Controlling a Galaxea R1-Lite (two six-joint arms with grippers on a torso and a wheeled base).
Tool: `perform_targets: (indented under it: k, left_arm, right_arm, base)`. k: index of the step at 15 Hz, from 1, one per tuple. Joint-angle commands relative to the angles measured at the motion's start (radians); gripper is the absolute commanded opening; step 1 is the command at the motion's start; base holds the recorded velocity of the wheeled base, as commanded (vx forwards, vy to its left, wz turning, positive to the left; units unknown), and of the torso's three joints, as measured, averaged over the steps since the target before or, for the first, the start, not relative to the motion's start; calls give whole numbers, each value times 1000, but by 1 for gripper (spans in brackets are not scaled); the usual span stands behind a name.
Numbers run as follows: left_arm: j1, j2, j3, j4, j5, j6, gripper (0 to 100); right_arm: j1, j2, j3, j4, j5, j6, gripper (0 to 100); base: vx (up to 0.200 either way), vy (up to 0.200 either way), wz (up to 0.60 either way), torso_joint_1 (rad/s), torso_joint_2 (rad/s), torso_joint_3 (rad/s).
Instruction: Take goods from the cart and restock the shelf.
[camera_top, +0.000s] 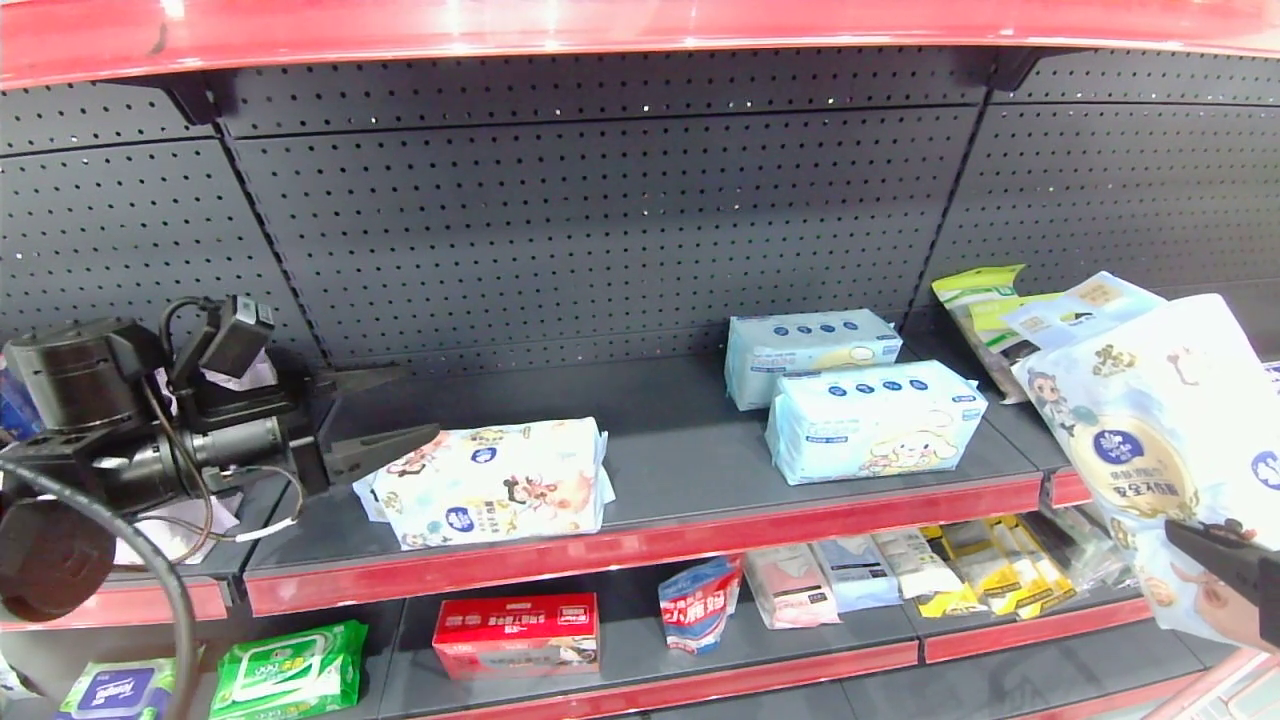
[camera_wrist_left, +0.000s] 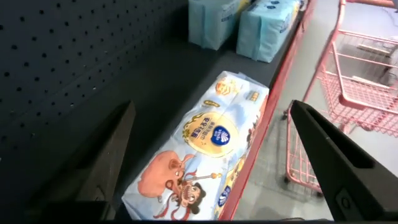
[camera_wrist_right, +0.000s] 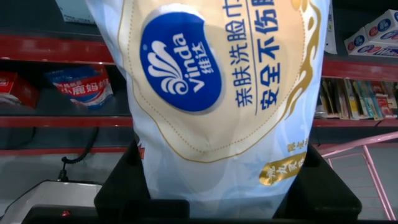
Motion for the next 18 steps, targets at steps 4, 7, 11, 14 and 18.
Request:
perform_targets:
  k: [4,7,11,14,18]
  left_arm:
    - [-22,-189,97,-1,148,-71,100]
    - [-27,-377,203,22,201,-80,100]
    - [-28,-564,223,209,350,-79,100]
    - [-48,-761,268,373,471,-77,100]
    - [-48,-1124,254,741,513,-62,100]
  right_arm:
    - [2,-5,-16,-1,0,-1,0]
    - [5,-3,-43,-1,3,-3,0]
    - [8,-6,-46,-1,49,-3,0]
    - [42,-59,-17,1,91,-6,0]
    - [70,-100,-8,5,95,-13,0]
  base:
    - [0,0,0,0,0,0]
    - [0,0,0,0,0,0]
    - [0,0,0,0,0,0]
    - [0,0,0,0,0,0]
    - [0,0,0,0,0,0]
